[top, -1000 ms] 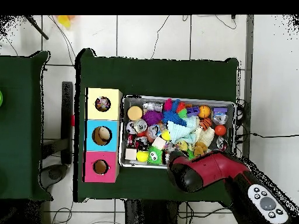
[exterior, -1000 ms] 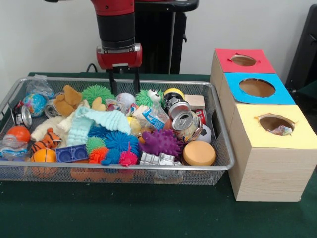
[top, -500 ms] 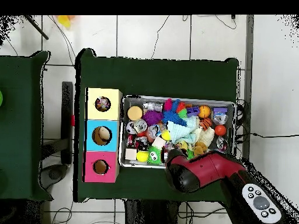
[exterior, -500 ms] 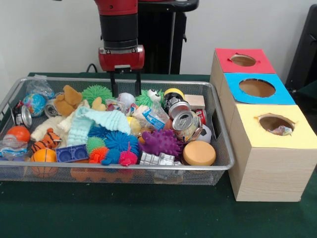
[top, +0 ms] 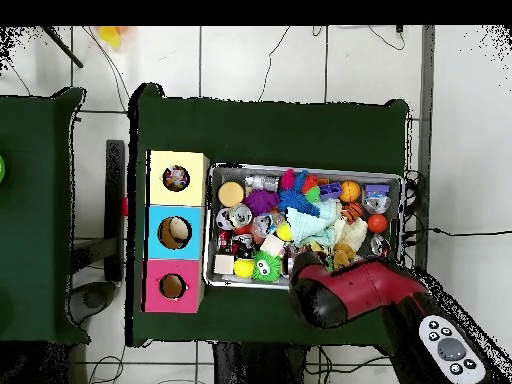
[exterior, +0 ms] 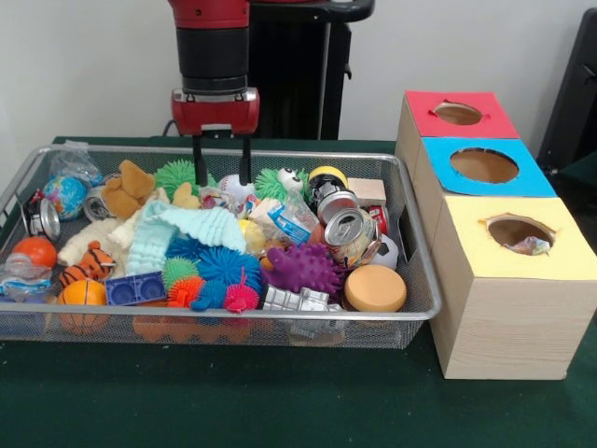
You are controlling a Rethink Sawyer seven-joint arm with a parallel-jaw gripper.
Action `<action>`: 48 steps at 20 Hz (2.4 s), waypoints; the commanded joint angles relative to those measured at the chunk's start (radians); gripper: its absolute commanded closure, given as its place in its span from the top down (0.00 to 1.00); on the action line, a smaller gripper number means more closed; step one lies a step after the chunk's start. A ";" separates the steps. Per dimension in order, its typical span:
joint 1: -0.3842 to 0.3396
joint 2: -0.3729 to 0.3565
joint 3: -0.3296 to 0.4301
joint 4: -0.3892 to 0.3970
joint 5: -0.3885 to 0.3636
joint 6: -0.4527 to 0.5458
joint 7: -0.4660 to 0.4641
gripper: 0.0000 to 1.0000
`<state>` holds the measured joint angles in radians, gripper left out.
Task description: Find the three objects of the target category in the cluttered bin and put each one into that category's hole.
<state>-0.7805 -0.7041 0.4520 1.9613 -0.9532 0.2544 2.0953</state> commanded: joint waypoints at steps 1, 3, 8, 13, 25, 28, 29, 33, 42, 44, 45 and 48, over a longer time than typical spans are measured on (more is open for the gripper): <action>0.002 0.019 -0.036 -0.118 -0.013 0.027 -0.001 1.00; -0.003 0.028 -0.027 -0.119 -0.016 0.037 -0.025 1.00; -0.015 0.100 -0.024 -0.131 -0.025 0.022 -0.034 1.00; -0.004 0.116 -0.037 -0.143 -0.029 0.019 -0.029 1.00; 0.022 0.146 -0.079 -0.153 -0.046 -0.030 -0.001 1.00; 0.111 0.131 -0.178 -0.179 -0.089 -0.121 0.095 1.00; 0.140 0.137 -0.210 -0.195 -0.101 -0.150 0.115 1.00; 0.188 0.193 -0.272 -0.238 -0.093 -0.212 0.120 1.00; 0.199 0.226 -0.301 -0.254 -0.043 -0.270 0.061 1.00; 0.203 0.226 -0.308 -0.255 -0.041 -0.283 0.058 0.00; 0.199 0.224 -0.303 -0.253 -0.038 -0.278 0.054 0.00; 0.200 0.226 -0.307 -0.253 -0.038 -0.288 0.049 0.00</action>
<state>-0.5789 -0.5217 0.1566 1.8196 -0.9705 0.0203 2.0953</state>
